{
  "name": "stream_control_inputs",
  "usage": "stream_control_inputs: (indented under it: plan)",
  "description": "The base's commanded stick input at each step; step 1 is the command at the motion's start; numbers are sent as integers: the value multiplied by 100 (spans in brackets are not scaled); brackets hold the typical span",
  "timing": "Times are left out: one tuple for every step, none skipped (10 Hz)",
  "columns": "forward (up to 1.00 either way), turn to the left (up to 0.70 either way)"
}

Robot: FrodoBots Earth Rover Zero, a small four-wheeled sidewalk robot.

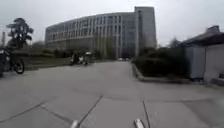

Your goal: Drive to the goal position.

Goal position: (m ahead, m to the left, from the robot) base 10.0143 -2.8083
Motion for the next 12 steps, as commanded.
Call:
stream_control_inputs:
  plan:
    - [100, 2]
    - [100, 2]
    - [100, 2]
    - [100, 2]
    - [100, 2]
    - [100, 2]
    - [100, -12]
    - [100, -38]
    - [100, -33]
    - [100, 2]
    - [100, 2]
    - [100, 2]
